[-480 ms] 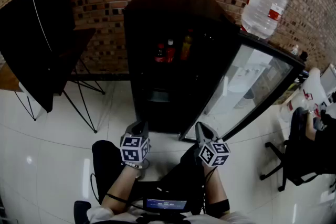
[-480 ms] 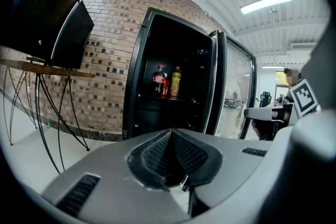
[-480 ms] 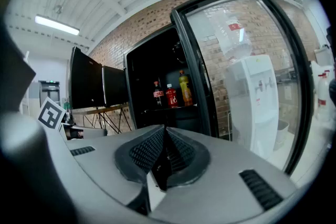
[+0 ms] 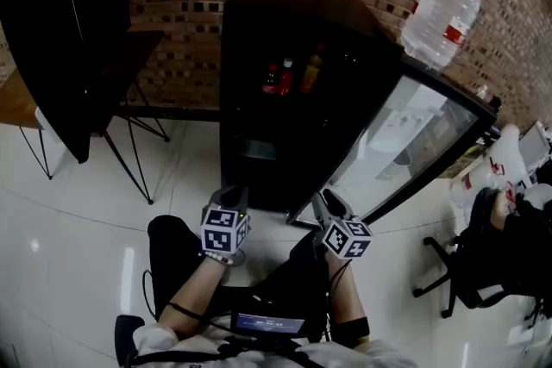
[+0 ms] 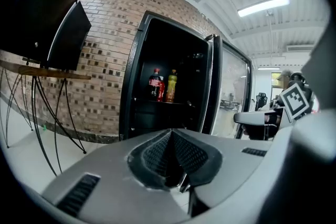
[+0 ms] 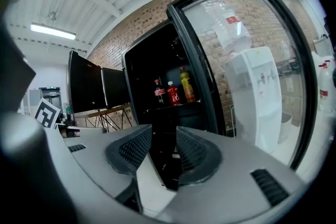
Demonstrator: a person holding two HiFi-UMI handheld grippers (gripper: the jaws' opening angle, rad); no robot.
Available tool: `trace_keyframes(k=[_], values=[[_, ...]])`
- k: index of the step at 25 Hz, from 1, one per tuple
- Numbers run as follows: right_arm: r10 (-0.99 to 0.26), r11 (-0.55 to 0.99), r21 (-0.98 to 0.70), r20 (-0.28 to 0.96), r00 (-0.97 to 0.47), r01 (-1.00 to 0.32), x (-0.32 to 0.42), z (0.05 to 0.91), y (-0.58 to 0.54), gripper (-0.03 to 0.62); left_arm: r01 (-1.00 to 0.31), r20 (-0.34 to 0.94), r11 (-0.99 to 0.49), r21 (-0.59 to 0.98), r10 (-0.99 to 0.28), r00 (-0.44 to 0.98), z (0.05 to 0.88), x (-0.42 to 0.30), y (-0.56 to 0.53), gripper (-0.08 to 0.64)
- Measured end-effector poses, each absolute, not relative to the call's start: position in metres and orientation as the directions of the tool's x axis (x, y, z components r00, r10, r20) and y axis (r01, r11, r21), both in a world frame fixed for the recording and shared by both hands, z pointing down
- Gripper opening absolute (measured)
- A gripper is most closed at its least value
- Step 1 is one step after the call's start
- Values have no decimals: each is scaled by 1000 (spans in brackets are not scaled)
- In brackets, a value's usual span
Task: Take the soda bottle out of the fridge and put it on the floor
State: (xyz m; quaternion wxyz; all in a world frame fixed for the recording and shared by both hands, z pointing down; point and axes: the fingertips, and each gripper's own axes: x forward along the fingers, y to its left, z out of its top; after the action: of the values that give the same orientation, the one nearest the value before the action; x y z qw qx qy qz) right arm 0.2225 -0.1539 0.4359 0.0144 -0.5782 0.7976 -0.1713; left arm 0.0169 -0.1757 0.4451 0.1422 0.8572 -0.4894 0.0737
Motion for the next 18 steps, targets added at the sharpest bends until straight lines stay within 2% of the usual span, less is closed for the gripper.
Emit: trace_keyframes(k=[2, 4, 10, 18], values=[[-921, 294, -264, 178, -347, -918, 211, 430, -161, 217, -856, 260, -490, 168, -815, 518, 442, 17, -173, 2], [-916, 322, -229, 169, -363, -919, 198, 419, -173, 235, -853, 252, -494, 169, -815, 522, 438, 16, -172, 2], [-891, 411, -179, 127, -436, -894, 162, 372, -224, 235, -853, 229, -492, 172, -822, 520, 427, 7, -168, 2], [-866, 458, -185, 130, -484, -870, 139, 323, -310, 282, -858, 221, -481, 181, -830, 512, 424, -5, -165, 2]])
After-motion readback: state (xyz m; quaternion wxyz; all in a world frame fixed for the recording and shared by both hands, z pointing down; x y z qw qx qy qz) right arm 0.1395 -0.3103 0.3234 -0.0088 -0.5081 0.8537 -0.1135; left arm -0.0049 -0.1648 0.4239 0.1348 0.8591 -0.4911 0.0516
